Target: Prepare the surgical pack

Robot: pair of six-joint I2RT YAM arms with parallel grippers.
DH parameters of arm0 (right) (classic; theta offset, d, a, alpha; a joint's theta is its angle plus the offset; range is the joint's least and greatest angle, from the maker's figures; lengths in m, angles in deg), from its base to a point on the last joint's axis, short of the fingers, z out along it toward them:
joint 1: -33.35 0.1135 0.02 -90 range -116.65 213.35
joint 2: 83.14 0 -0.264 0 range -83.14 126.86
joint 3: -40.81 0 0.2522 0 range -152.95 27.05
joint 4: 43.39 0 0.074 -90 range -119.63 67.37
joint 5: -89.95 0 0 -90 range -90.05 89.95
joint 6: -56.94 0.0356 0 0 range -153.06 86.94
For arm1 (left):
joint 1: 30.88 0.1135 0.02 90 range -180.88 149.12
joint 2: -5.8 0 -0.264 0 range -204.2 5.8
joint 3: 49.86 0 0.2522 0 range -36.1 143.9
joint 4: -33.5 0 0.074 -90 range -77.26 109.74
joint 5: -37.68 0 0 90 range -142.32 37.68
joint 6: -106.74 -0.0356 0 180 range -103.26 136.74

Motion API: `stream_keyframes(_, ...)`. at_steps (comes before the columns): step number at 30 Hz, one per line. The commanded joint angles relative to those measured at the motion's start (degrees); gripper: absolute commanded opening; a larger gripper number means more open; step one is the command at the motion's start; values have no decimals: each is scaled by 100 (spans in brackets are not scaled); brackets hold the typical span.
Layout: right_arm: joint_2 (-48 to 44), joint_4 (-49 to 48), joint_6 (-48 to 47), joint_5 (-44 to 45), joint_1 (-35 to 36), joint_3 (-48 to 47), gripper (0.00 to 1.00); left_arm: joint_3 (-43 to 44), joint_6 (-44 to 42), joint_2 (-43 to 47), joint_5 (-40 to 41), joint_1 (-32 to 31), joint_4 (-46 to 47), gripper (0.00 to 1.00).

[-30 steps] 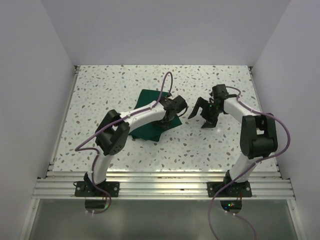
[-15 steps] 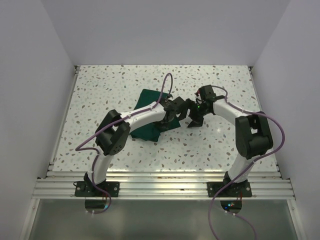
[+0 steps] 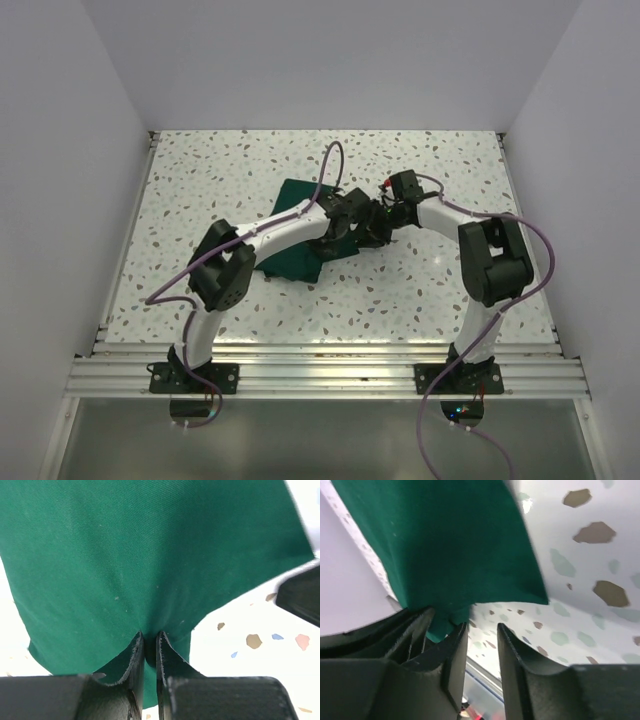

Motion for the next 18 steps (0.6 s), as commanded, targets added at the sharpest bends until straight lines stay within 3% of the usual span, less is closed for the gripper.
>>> stream_keyframes(1, 84, -538, 381, -526, 80, -250, 33, 457, 143, 493, -238, 23, -240, 0)
stream_keyframes(9, 496, -1145, 856, -1019, 256, -434, 24, 484, 116, 651, -379, 85, -284, 0)
stream_keyframes(18, 1103, -2005, 1557, -1379, 590, -917, 20, 484, -94, 801, -554, 85, -126, 0)
